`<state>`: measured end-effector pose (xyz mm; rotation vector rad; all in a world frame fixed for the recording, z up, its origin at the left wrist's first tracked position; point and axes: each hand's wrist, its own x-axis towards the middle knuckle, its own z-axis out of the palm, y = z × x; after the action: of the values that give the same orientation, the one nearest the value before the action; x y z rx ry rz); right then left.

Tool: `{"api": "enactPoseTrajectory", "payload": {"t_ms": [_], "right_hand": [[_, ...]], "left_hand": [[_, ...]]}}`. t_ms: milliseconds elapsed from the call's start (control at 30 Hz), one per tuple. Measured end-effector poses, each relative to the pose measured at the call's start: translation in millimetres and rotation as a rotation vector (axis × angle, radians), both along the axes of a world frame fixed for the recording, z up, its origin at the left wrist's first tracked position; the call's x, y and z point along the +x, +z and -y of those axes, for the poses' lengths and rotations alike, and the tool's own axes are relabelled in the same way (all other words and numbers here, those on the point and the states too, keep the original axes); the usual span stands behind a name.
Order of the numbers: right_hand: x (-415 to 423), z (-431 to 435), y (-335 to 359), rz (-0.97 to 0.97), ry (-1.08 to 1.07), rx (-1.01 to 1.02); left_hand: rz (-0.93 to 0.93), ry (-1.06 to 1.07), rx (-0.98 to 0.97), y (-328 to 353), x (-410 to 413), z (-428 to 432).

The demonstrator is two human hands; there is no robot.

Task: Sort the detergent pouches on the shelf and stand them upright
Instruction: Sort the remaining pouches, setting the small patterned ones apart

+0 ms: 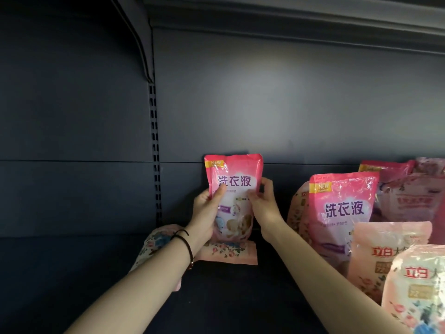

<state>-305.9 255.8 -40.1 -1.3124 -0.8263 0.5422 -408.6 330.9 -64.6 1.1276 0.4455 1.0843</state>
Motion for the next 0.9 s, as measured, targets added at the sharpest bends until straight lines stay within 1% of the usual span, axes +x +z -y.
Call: {"api": "enactPoseTrajectory", "payload": {"t_ms": [133, 367, 567, 767, 833, 900], "right_hand": [[1, 2, -4, 0.024, -0.03, 0.01], [-4, 7, -8, 0.032, -0.055, 0.08], [0, 1, 1, 0.086, -0.134, 0.122], [7, -2, 1, 0.073, -0.148, 0.038], [11, 1, 0, 0.079, -0.15, -0.008], [13, 7, 4, 0.126, -0.171, -0.048]], "left_hand": [[-0.031, -0.025, -0.003, 3, -6, -1], [0.01, -0.091, -0.031, 0, -20, 5], [0.027, -0.11, 0.01, 11, -14, 8], [-0.078, -0.04, 0.025, 11, -3, 5], [-0.172, -0.026, 0.082, 13, -3, 4], [-0.296, -0.021, 0.189, 18, -7, 1]]}}
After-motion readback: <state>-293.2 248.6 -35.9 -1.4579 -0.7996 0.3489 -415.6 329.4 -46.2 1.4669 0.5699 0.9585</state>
